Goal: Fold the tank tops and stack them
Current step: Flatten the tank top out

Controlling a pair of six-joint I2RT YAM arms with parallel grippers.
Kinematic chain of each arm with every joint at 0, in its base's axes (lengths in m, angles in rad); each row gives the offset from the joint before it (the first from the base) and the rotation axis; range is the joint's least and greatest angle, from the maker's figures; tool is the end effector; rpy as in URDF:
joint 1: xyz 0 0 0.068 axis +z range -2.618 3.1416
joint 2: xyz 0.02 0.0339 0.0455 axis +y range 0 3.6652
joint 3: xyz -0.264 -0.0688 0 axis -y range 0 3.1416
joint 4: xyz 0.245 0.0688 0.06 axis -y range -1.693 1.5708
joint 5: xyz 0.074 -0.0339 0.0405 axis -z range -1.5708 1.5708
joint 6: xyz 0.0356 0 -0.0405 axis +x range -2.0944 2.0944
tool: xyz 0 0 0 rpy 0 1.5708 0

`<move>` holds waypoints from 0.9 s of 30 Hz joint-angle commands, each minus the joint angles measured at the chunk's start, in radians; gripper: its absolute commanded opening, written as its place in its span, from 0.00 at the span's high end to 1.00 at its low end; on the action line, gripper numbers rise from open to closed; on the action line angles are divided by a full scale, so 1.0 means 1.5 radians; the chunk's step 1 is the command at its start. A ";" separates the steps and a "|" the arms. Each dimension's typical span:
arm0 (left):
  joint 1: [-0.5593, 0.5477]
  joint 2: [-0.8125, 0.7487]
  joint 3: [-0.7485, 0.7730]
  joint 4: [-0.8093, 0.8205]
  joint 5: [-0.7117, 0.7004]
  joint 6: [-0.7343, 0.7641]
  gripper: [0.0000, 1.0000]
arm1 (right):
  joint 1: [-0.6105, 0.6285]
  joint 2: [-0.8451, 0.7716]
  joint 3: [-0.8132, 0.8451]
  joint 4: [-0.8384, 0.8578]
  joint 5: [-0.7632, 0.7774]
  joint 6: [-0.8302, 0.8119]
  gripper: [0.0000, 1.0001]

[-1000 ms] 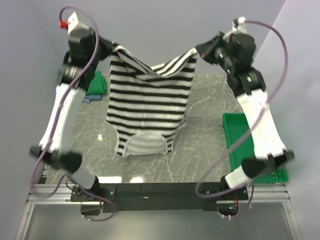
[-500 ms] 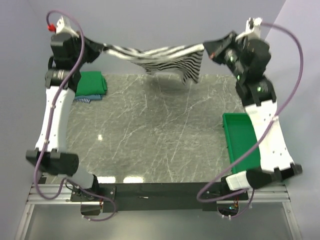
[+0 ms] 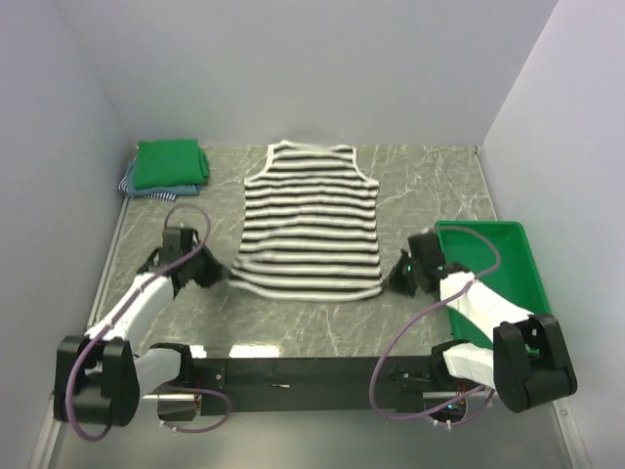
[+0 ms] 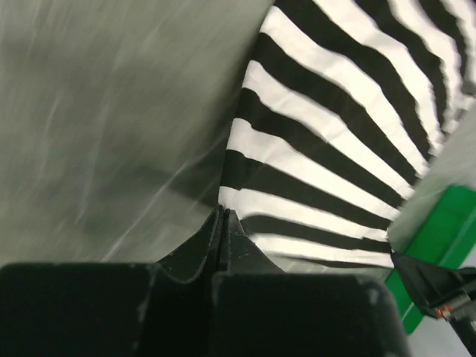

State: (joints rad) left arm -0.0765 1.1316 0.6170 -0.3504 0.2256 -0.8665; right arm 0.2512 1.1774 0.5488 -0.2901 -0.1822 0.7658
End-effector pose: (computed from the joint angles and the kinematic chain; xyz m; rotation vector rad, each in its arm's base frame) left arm 0.2198 -0.0248 0.2014 -0.8755 2.3742 -0.6781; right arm 0.2099 0.0605 0.1752 0.5809 2.5216 0.6322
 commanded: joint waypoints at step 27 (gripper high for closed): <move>-0.094 -0.146 -0.066 -0.161 0.048 -0.052 0.86 | -0.047 -0.311 -0.072 -0.248 -0.008 0.009 0.83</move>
State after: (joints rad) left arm -0.2104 0.9287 0.4828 -0.5373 0.2592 -0.9340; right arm 0.1951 0.7319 0.4461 -0.5751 -0.1780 0.7815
